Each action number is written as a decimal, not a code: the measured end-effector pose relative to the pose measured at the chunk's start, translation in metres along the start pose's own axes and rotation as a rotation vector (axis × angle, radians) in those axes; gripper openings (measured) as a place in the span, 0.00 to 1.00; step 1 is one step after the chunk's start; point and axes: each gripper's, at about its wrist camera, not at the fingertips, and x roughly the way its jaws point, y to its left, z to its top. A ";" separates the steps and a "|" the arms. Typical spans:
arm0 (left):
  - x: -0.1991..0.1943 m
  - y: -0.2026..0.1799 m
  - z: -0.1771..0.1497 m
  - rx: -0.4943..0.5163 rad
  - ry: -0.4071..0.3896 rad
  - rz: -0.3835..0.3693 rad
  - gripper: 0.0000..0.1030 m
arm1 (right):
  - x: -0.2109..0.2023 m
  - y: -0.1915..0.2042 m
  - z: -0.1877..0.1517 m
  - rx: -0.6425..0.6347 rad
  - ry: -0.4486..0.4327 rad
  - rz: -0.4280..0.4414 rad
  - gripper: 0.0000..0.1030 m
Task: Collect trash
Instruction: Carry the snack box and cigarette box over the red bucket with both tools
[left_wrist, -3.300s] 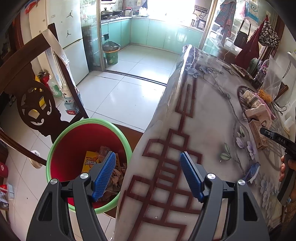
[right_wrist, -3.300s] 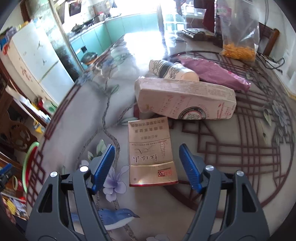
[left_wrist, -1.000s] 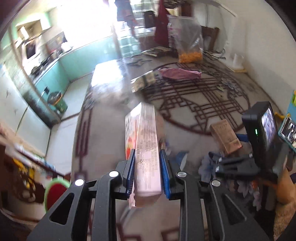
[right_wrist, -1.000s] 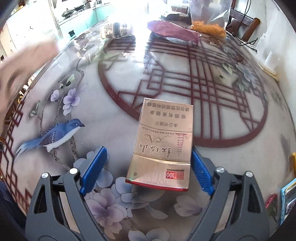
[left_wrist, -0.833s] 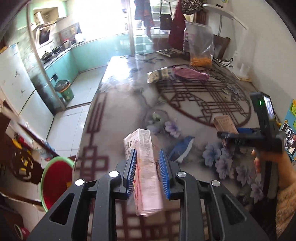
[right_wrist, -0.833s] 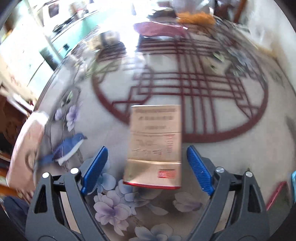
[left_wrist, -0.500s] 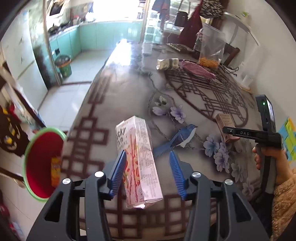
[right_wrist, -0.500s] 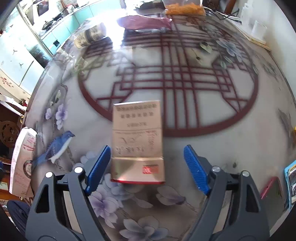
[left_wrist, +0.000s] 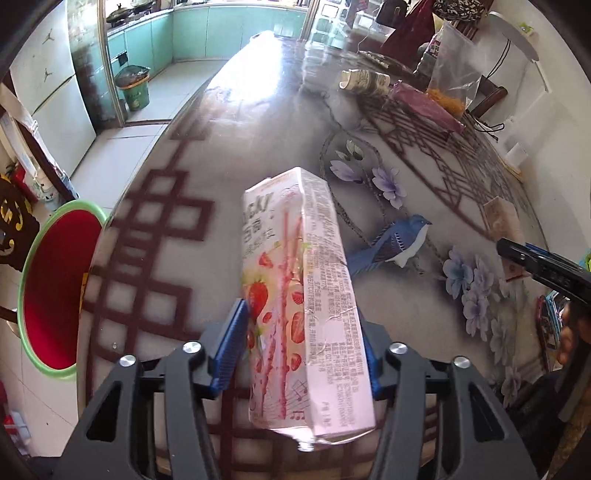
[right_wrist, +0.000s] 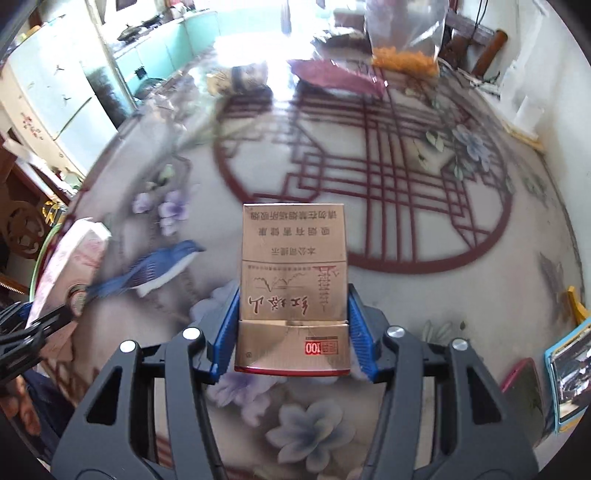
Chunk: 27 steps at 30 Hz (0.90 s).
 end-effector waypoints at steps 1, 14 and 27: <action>-0.001 0.000 -0.001 0.001 -0.002 -0.005 0.44 | -0.005 0.003 -0.002 -0.001 -0.010 0.006 0.51; -0.072 0.014 0.007 -0.025 -0.178 -0.008 0.43 | -0.072 0.064 -0.005 -0.113 -0.157 0.053 0.51; -0.108 0.048 0.000 -0.076 -0.246 0.023 0.44 | -0.089 0.101 -0.007 -0.173 -0.177 0.070 0.51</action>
